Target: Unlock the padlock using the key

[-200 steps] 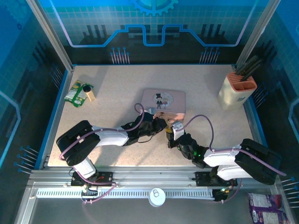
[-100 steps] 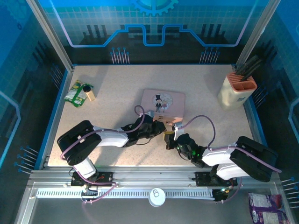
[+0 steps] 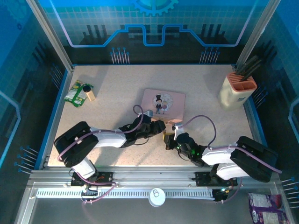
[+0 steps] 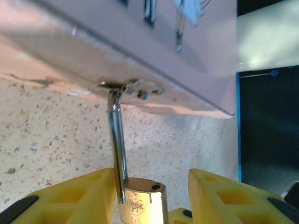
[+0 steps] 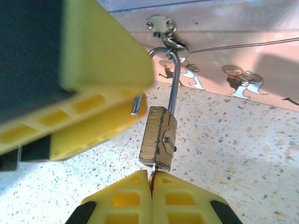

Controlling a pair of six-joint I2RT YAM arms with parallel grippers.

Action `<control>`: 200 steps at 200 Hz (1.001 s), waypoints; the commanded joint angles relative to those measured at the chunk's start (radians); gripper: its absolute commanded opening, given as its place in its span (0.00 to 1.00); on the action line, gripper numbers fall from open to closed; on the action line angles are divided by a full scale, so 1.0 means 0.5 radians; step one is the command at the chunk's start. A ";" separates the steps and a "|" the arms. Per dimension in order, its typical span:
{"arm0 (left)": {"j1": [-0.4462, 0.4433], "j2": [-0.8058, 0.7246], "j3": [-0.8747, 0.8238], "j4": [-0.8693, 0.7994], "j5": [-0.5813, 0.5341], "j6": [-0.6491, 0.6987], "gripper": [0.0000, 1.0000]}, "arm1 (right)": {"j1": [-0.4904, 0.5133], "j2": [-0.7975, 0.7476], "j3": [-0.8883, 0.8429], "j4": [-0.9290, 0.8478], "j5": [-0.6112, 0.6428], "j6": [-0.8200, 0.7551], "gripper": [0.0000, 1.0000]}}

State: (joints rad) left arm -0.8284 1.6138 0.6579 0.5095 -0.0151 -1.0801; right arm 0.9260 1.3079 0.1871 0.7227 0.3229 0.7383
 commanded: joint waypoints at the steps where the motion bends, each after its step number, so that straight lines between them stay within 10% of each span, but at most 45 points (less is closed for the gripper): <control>1: 0.031 -0.073 -0.015 -0.058 -0.040 0.096 0.47 | -0.074 -0.060 -0.014 -0.078 -0.051 0.076 0.00; 156: 0.234 -0.466 -0.050 -0.580 -0.148 0.588 0.59 | -0.275 0.425 0.144 0.091 -0.353 0.480 0.00; 200: 0.345 -0.573 -0.041 -0.744 -0.151 0.760 0.63 | -0.287 0.553 0.175 0.233 -0.360 0.449 0.18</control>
State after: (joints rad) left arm -0.6827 1.3682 0.6434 0.2146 -0.0753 -0.7849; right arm 0.8028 1.5417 0.2550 0.7776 0.1230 0.9451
